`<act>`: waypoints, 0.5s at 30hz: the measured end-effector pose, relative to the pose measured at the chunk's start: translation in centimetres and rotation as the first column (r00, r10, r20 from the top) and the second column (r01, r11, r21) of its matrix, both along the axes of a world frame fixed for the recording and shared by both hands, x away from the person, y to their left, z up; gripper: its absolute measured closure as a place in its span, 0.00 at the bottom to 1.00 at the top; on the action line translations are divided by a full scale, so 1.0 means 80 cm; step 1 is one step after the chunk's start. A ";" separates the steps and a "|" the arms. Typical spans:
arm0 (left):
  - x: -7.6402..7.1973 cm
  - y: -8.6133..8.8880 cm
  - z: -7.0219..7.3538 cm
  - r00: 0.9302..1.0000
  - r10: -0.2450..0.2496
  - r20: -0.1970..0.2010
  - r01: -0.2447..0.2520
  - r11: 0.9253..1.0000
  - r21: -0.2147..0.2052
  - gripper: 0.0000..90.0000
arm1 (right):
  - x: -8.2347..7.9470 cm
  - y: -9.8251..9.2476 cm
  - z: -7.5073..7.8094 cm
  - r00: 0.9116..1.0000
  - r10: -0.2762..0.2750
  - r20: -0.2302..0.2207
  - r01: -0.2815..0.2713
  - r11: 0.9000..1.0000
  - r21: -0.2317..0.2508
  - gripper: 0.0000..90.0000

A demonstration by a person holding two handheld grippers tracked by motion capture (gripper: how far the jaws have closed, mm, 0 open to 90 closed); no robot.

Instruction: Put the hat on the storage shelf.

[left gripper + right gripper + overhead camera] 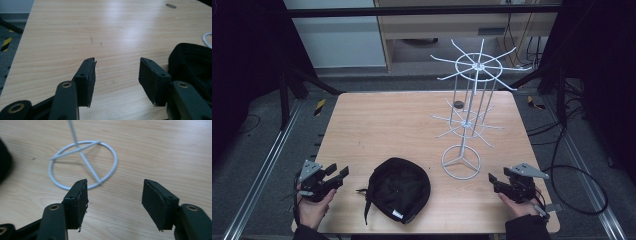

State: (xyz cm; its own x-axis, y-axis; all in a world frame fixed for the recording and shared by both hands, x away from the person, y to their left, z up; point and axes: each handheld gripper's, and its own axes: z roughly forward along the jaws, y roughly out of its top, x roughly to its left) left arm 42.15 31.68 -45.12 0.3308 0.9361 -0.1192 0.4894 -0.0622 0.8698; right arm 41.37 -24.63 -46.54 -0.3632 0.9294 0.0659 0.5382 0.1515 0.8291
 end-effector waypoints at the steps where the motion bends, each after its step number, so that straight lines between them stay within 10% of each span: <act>1: -0.001 -0.003 0.002 1.000 -0.010 0.002 0.010 1.000 0.004 0.53 | -0.002 0.006 0.003 1.000 0.014 -0.003 -0.014 1.000 0.007 0.43; 15: -0.012 -0.030 0.019 0.995 -0.096 0.009 0.095 0.994 0.054 0.53 | -0.011 0.064 0.024 0.985 0.170 -0.011 -0.170 0.985 0.007 0.56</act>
State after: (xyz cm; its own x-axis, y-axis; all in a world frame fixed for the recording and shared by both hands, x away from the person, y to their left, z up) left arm 41.22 29.27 -43.63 0.4202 0.9051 -0.0658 0.4689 -0.1545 0.8696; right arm 40.48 -19.50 -44.60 -0.5153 0.8536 0.0768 0.5147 0.2366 0.8240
